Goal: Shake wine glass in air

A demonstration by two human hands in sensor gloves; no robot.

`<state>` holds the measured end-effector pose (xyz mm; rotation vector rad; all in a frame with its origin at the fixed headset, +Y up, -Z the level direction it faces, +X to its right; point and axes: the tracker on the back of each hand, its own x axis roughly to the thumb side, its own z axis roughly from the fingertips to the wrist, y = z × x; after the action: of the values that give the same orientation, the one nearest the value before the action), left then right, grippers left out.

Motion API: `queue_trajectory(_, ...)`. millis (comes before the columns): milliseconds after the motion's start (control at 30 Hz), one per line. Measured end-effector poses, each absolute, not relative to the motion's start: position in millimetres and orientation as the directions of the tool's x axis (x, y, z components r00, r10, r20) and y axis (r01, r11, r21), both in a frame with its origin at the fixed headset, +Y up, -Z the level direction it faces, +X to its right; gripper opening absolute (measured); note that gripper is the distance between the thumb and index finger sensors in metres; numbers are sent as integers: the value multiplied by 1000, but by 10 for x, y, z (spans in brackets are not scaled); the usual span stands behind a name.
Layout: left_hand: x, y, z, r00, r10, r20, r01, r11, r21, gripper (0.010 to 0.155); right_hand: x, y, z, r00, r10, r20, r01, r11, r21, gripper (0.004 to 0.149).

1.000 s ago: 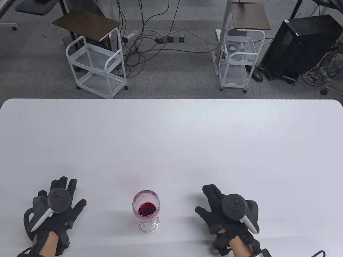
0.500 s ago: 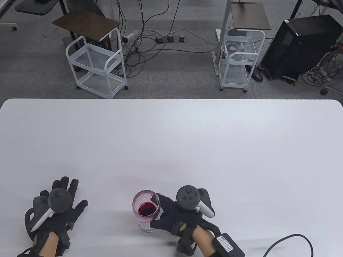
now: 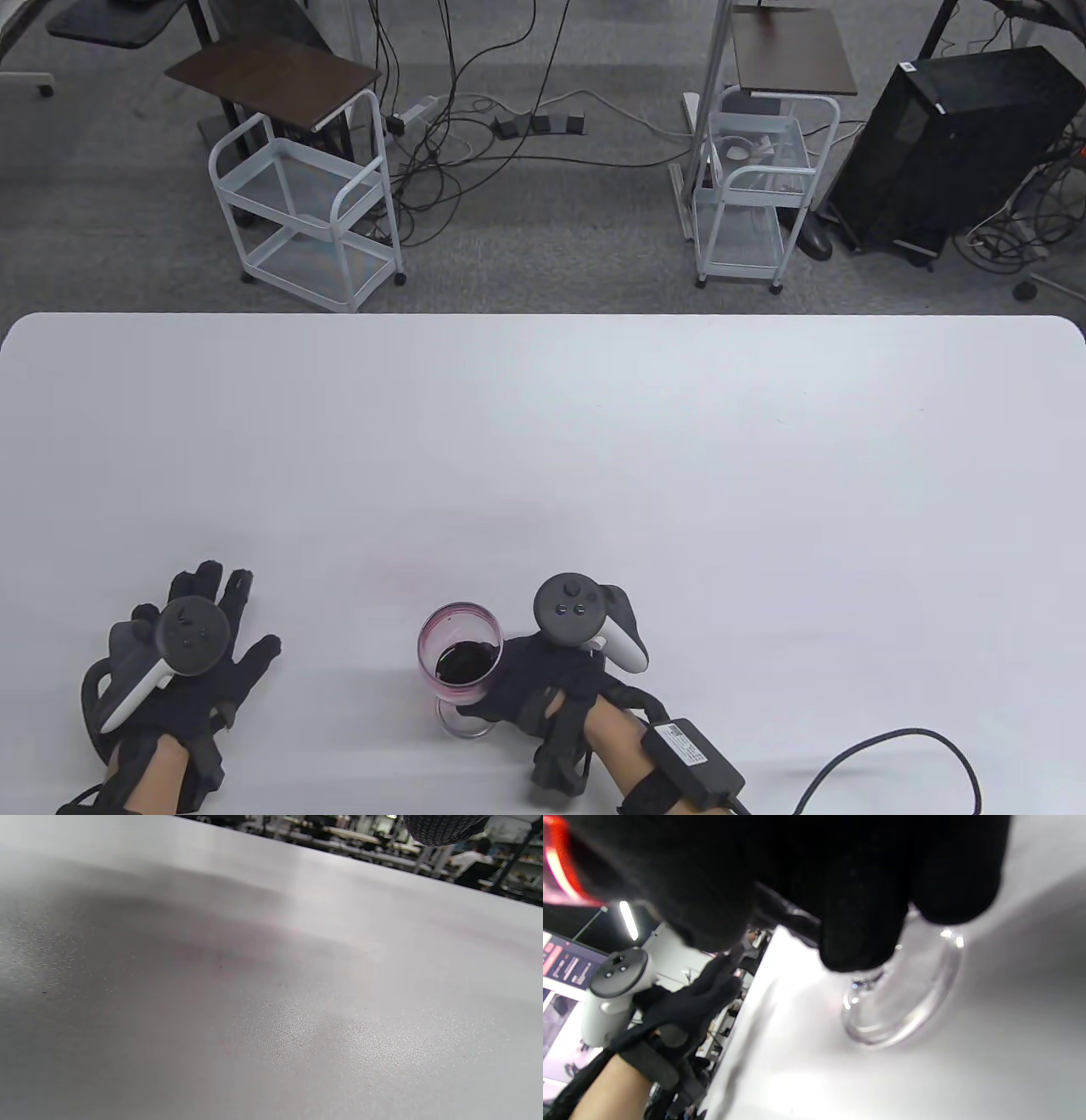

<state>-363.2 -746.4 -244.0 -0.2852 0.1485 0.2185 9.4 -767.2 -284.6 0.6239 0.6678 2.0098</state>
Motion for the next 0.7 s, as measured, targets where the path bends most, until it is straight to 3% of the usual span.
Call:
queue_trajectory(467,-3622,-7477,-2446,967,190,-169,-231,934,-271,84,260,-7439,-2651,-454,850,269,-676,-525,517,42)
queue_trajectory(633,-3620,-7468,-2434,967,193,-166,-231,938,-258,84,427,-7382,-2674,-487,832,266,-741,-554,379,42)
queue_trajectory(700,-3617,-7466,-2437,969,188,-163,-225,940,-254,84,463,-7395,-2659,-464,849,254,-749,-529,399,42)
